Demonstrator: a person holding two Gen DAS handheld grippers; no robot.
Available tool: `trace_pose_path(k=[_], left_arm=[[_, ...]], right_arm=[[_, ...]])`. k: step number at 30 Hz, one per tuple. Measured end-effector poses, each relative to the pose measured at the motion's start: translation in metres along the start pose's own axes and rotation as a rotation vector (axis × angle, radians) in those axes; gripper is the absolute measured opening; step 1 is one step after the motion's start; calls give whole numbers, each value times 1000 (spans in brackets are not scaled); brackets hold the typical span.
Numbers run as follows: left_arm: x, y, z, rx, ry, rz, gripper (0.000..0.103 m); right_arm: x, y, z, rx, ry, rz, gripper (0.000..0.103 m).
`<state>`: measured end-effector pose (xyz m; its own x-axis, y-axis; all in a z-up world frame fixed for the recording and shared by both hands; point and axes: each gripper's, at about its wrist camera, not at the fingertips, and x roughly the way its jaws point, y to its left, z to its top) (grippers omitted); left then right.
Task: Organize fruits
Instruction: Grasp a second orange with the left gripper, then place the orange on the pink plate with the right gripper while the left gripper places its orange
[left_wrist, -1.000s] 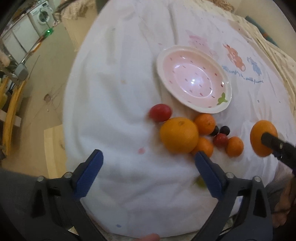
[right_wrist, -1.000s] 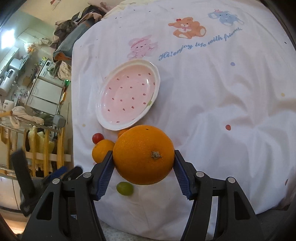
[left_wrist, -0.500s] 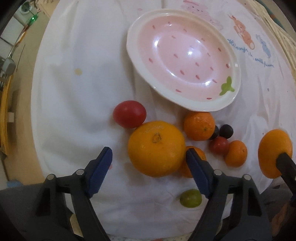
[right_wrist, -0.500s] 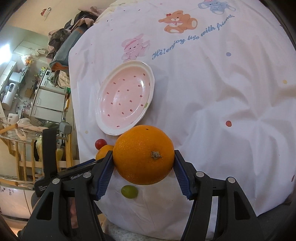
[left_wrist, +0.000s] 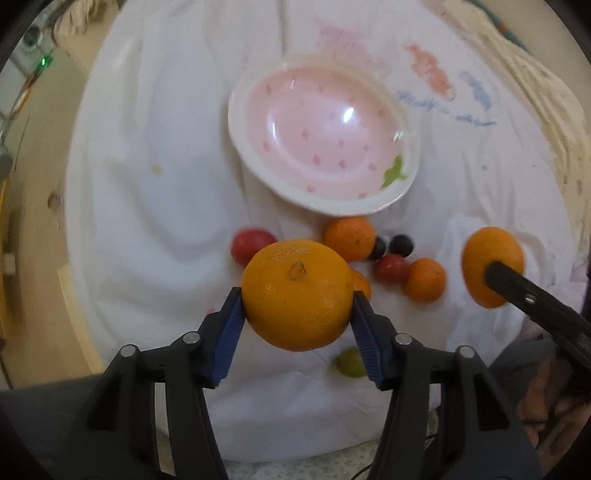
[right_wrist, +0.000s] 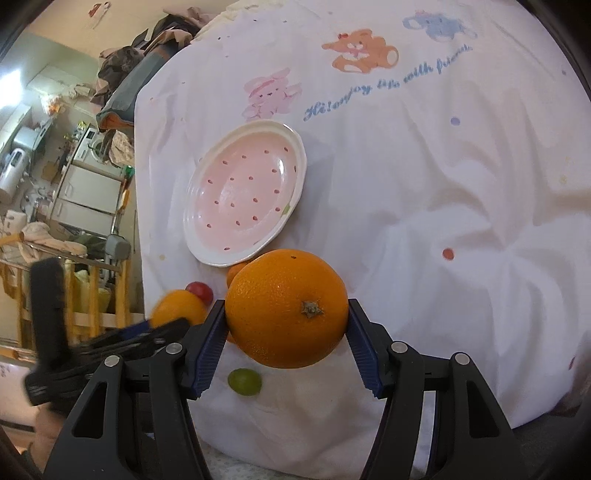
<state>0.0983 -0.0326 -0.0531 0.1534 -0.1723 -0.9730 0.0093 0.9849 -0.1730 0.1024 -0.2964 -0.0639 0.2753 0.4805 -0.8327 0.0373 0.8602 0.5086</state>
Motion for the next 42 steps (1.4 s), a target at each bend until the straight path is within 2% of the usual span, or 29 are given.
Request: trace_pose_path(k=[4, 8, 12, 18, 28, 32, 42], left_arm=[[-26, 13, 9, 6, -79, 0, 53], [-37, 21, 32, 24, -152, 51, 53], [-32, 34, 55, -16, -163, 50, 53], [-28, 46, 66, -43, -182, 45, 53], [-7, 71, 74, -144, -120, 37, 53], [-2, 76, 75, -183, -90, -1, 53], [2, 71, 69, -158, -50, -32, 53]], right_arm=[[-3, 12, 8, -61, -16, -36, 65], [-2, 26, 20, -122, -34, -67, 65], [7, 37, 40, -165, -43, -86, 65], [31, 55, 71, -256, -43, -149, 65], [88, 73, 113, -367, 2, -203, 65], [110, 77, 121, -413, 25, -222, 65], [144, 77, 128, -477, 21, -265, 65]])
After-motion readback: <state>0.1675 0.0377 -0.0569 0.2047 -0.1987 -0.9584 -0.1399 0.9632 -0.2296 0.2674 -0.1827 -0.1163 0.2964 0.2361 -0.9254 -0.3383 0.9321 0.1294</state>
